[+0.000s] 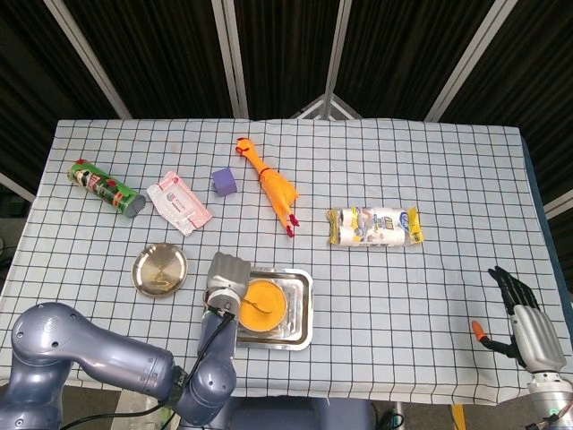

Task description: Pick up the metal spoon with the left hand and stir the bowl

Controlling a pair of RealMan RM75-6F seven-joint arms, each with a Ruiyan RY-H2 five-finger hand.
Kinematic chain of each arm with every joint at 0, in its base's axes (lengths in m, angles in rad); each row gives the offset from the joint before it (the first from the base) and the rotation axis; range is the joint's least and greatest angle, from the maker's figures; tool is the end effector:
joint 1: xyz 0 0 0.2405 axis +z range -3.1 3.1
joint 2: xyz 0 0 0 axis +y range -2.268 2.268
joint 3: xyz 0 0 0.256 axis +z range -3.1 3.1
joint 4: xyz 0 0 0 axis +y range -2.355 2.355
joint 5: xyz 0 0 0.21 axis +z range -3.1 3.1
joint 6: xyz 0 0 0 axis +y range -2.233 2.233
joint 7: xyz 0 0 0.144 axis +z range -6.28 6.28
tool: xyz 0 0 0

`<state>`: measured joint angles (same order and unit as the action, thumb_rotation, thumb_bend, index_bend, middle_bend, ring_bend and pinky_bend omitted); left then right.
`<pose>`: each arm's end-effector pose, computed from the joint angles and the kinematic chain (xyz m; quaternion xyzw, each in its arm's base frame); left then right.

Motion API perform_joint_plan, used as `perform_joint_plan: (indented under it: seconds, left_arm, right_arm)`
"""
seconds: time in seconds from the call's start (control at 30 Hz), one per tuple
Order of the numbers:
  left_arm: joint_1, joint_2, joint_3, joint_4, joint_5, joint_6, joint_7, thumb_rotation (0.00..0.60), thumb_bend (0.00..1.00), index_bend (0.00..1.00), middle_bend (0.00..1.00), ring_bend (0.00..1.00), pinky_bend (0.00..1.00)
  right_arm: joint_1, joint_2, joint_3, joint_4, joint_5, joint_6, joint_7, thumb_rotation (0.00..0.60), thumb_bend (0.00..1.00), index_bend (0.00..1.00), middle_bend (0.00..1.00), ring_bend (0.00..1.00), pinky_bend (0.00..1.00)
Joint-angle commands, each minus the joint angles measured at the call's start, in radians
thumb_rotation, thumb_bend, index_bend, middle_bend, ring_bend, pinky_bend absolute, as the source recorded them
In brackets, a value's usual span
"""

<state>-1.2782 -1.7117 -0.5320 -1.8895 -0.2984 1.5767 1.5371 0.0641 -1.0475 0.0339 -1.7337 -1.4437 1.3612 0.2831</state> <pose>0.0001 0.2984 -0.0321 -0.7886 -0.3757 -0.0142 0.4866 -0.3105 -0.1680 0.1544 0.5196 -0.5396 0.4234 0.5095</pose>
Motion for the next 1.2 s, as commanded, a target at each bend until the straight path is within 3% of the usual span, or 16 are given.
perform_joint_plan:
  seconds: [0.03,0.5,0.93,1.2]
  left_arm:
    - [0.007,0.015,-0.008,-0.019,-0.022,0.0,-0.001,0.6,0.88,0.78,1.0,0.93,0.95]
    - [-0.001,-0.032,0.035,0.06,-0.048,-0.059,-0.02,0.6,0.88,0.78,1.0,0.93,0.95]
    - [-0.001,-0.058,0.034,0.149,-0.028,-0.093,-0.05,0.6,0.88,0.78,1.0,0.93,0.95]
    - [0.022,-0.034,0.028,0.133,0.011,-0.114,-0.093,0.6,0.88,0.78,1.0,0.93,0.95]
  right_arm:
    - [0.0,0.0,0.0,-0.001,0.0,-0.001,-0.002,0.6,0.4,0.0,0.0,0.0,0.0]
    - [0.001,0.001,0.001,-0.001,0.002,-0.003,0.004,0.6,0.4,0.0,0.0,0.0,0.0]
    - [0.004,0.002,0.003,0.0,0.005,-0.007,0.009,0.6,0.4,0.0,0.0,0.0,0.0]
    - [0.004,0.001,0.003,-0.001,0.004,-0.008,0.005,0.6,0.4,0.0,0.0,0.0,0.0]
